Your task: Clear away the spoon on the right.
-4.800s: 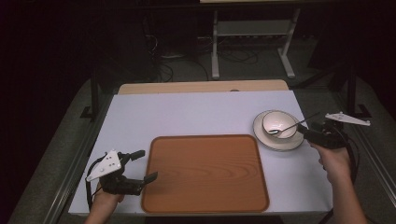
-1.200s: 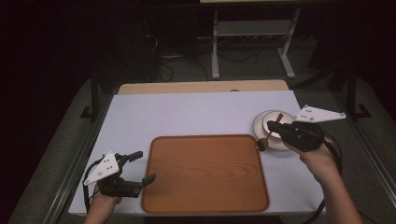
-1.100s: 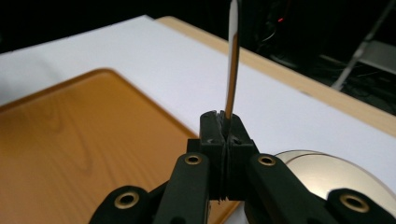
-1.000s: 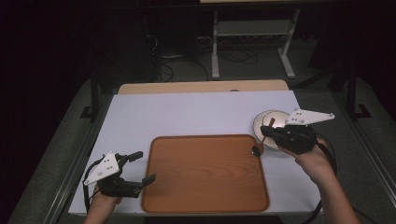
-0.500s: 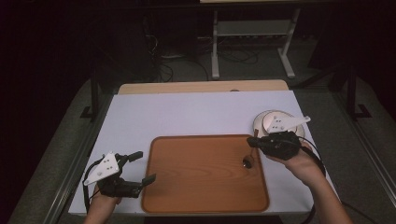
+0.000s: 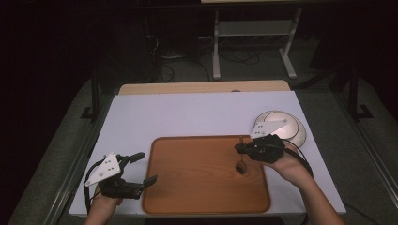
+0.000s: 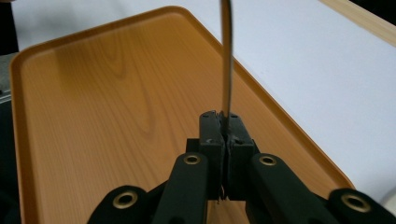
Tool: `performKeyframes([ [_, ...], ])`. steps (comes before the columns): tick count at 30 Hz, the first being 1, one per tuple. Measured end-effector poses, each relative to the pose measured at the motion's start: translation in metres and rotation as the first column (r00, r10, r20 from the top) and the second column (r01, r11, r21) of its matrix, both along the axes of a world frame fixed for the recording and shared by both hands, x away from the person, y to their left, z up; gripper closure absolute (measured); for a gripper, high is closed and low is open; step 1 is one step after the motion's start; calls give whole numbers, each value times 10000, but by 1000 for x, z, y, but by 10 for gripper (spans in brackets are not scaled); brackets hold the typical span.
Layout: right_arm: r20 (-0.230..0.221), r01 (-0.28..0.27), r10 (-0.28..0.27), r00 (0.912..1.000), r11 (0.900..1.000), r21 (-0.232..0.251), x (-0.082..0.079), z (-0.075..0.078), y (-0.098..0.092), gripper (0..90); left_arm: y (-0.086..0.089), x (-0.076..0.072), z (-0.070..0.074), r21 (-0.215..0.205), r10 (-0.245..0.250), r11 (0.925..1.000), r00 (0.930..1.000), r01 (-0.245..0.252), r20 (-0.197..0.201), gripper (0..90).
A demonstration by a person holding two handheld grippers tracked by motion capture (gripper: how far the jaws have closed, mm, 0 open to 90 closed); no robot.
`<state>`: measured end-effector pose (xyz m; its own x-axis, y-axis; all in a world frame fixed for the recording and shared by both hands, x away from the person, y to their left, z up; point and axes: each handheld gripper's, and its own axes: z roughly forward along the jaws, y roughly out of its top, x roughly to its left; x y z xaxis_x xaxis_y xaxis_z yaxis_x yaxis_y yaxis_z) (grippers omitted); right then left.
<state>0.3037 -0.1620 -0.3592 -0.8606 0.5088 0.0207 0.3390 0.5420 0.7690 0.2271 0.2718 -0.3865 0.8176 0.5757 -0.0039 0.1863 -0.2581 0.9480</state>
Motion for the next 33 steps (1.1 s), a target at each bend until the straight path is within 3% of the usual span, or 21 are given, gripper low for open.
performKeyframes([
  [9,129,-568,569,9983,9983,-110,6,-7,30,852,0,0,0,17,10,10000,10000,-10,0,136],
  [12,142,-705,712,9974,9965,-444,9,-13,39,854,0,0,0,1,16,10000,10000,-16,-16,136],
  [19,-164,-1089,1078,9940,9891,-993,10,-27,54,856,0,0,0,5,26,10000,10000,-26,-10,136],
  [31,-803,-1289,1179,9898,9804,-1492,14,-50,64,852,0,0,0,8,18,10000,10000,-18,-24,136],
  [33,-867,-1422,1283,9879,9733,-1802,13,-55,68,852,0,0,0,13,13,10000,10000,-13,-11,136],
])
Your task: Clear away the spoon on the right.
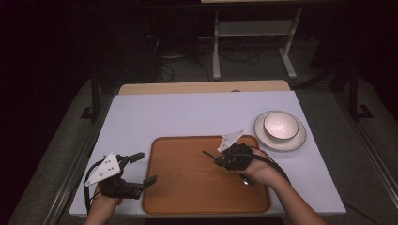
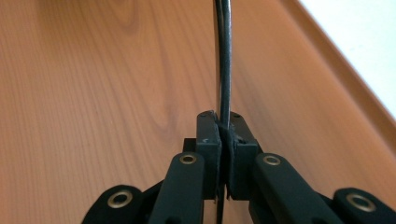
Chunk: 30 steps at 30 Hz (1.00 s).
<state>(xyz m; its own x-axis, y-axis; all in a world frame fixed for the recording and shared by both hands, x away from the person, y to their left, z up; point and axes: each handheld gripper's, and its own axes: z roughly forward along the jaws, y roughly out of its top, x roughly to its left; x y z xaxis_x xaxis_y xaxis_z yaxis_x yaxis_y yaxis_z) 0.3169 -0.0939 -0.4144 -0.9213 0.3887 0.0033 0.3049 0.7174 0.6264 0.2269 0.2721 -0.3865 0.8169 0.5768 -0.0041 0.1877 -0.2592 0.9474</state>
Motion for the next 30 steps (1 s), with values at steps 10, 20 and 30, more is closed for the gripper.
performKeyframes([
  [10,-19,-201,200,9998,9989,-422,-2,-8,6,853,0,0,0,-2,-4,10000,10000,4,5,136],
  [20,-34,-280,279,9996,9982,-530,-2,-10,7,852,0,0,0,0,-8,10000,10000,8,-1,136],
  [30,-41,-342,340,9994,9962,-804,-2,-14,9,832,0,0,0,1,-6,10000,10000,6,-28,136],
])
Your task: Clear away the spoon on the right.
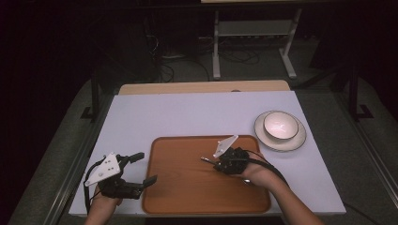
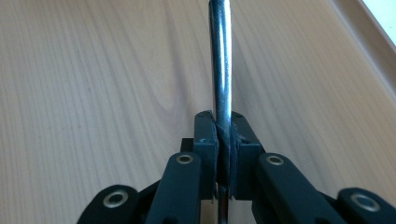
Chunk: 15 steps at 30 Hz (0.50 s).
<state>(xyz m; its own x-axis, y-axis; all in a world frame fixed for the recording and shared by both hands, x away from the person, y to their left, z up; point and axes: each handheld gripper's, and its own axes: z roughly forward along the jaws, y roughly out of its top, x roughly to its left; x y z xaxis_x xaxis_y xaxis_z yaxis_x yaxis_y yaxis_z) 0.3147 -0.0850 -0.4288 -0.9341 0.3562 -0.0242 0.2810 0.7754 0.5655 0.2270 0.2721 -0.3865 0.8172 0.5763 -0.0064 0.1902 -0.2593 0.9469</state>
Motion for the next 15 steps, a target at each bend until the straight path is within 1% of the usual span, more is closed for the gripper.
performKeyframes([
  [6,-15,-16,16,10000,10000,-47,0,-1,0,828,0,0,0,-14,-6,10000,10000,6,-17,136],
  [9,31,-2,2,10000,10000,-51,0,-1,-1,810,0,0,0,-7,-4,10000,10000,4,2,136],
  [12,32,35,-34,10000,10000,-17,1,-1,-1,774,0,0,0,-8,-1,10000,10000,1,-2,136],
  [14,27,57,-57,10000,10000,4,1,-1,-1,729,0,0,0,-8,-1,10000,10000,1,4,136],
  [15,57,107,-107,9999,9999,9,1,-1,-1,688,0,0,0,-10,0,10000,10000,0,5,136],
])
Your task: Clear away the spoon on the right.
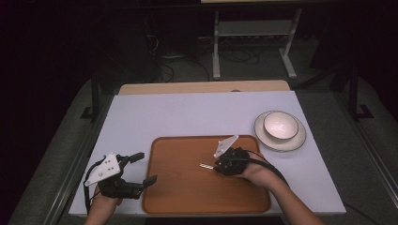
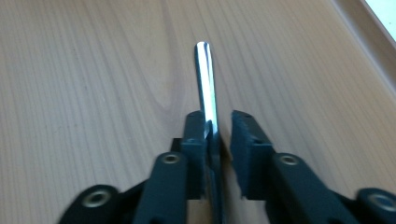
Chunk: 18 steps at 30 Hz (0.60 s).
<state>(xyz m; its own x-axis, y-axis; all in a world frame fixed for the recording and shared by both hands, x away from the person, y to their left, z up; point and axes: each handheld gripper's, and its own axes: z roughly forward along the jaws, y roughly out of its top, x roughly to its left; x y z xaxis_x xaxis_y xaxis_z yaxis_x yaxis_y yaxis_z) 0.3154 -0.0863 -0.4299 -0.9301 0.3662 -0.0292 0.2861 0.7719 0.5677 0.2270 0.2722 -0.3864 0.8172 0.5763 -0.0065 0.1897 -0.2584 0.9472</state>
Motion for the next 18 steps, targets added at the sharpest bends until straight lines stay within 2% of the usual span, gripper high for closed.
performKeyframes([
  [2,-1,130,-130,9999,9998,129,0,0,-1,573,0,0,0,0,-14,10000,10000,14,10,136],
  [3,50,263,-265,9996,9992,292,0,1,-2,430,0,0,0,7,-10,10000,10000,10,2,136],
  [5,17,420,-421,9991,9976,554,0,3,-4,290,0,0,0,0,-5,10000,10000,5,1,136],
  [6,17,420,-421,9991,9976,554,0,3,-4,290,0,0,0,3,-8,10000,10000,8,3,136],
  [7,59,637,-645,9979,9938,913,0,4,-6,162,0,0,0,-3,-10,10000,10000,10,4,136],
  [10,324,660,-705,9970,9901,1236,-1,6,-9,125,0,0,0,-14,5,10000,10000,-5,-7,136],
  [18,502,708,-788,9956,9869,1450,-4,8,-14,124,0,0,0,10,-4,10000,10000,4,8,136],
])
